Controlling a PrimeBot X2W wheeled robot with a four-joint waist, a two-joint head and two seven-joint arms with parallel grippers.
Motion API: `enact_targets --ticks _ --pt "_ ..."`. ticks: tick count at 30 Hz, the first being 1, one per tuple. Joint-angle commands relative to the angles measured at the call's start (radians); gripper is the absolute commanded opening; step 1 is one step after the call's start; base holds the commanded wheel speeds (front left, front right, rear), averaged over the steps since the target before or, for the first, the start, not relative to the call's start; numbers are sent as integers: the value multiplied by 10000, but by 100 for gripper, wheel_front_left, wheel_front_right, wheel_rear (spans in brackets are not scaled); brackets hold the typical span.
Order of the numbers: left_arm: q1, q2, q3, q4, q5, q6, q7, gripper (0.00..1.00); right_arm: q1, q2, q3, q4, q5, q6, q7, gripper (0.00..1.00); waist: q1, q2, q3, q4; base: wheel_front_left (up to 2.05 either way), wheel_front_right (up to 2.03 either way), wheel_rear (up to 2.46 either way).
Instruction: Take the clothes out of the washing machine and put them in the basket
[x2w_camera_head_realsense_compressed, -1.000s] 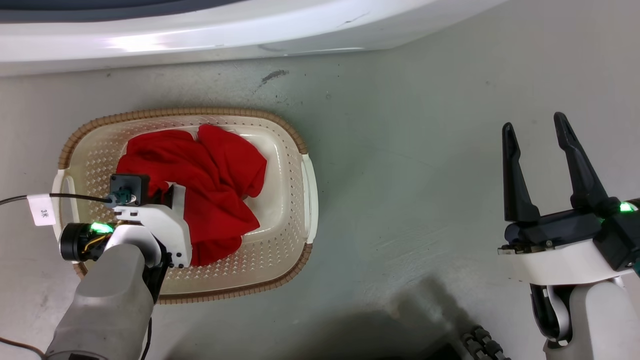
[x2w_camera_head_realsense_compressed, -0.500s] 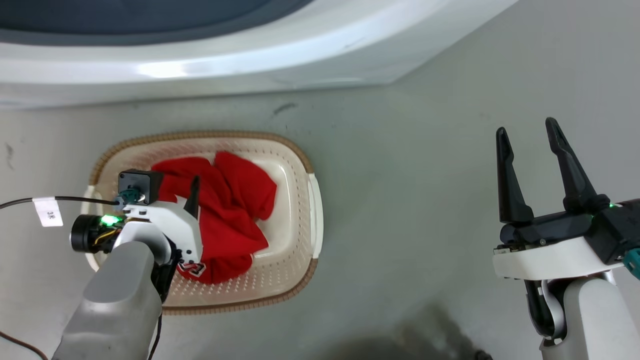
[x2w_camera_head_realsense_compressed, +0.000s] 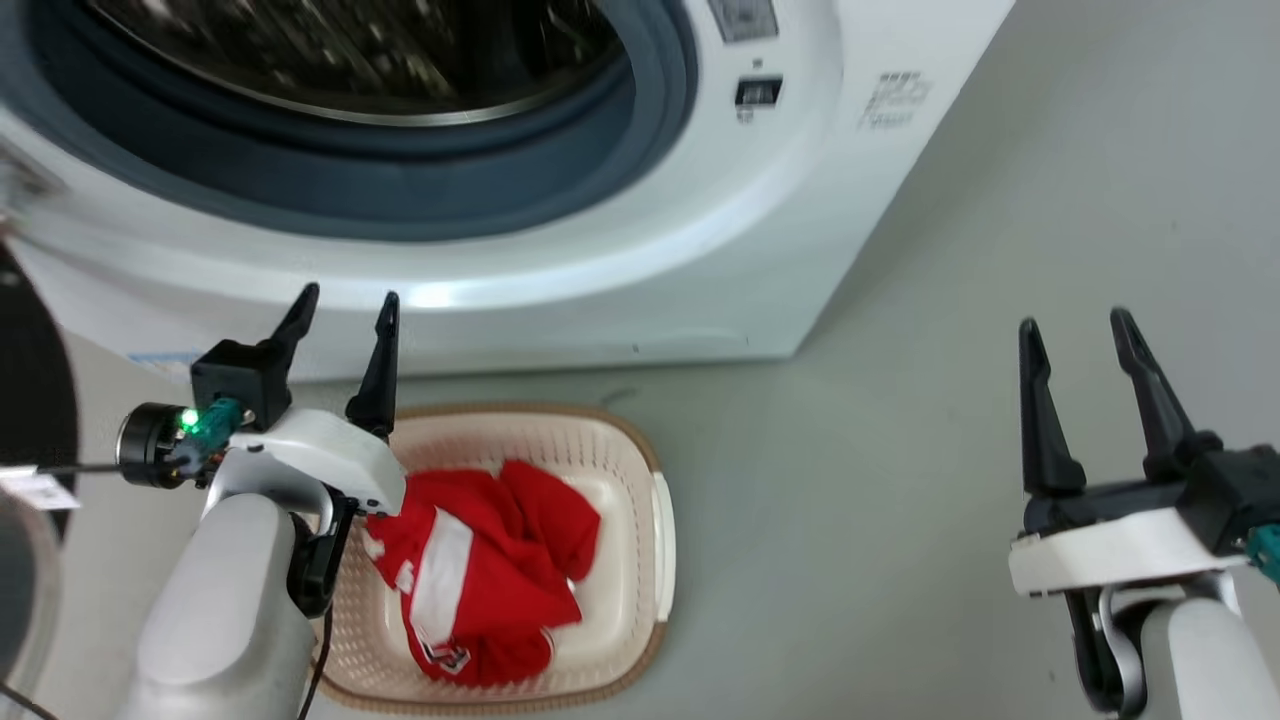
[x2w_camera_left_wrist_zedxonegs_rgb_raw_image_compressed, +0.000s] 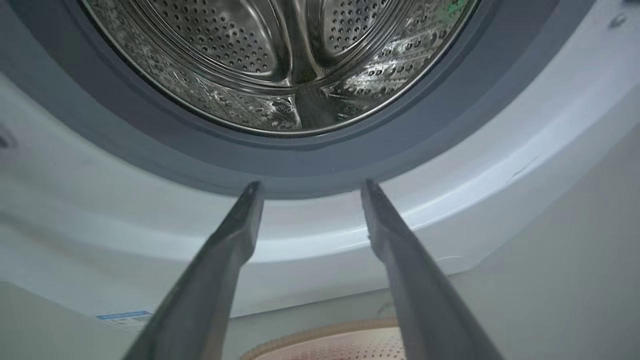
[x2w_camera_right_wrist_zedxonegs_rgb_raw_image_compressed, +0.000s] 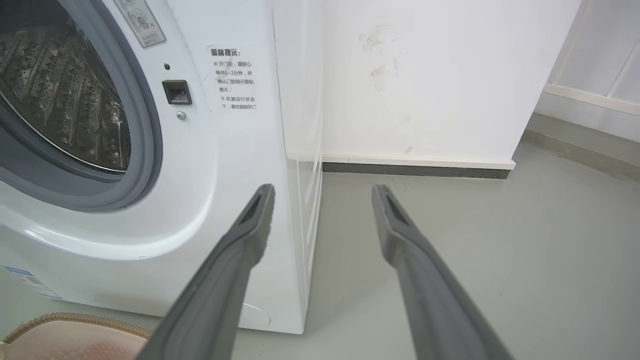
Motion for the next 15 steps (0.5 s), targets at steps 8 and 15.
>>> enact_targets --ticks 8,15 --pt "1711 -415 1024 -2596 638 392 -22 100 809 5 -58 -66 -36 -9 -16 100 1 0 -2130 342 0 0 0" --pt "3882 -1047 1733 -4485 1188 872 -22 100 1626 5 207 -289 45 -9 -16 100 1 0 -3185 223 0 0 0"
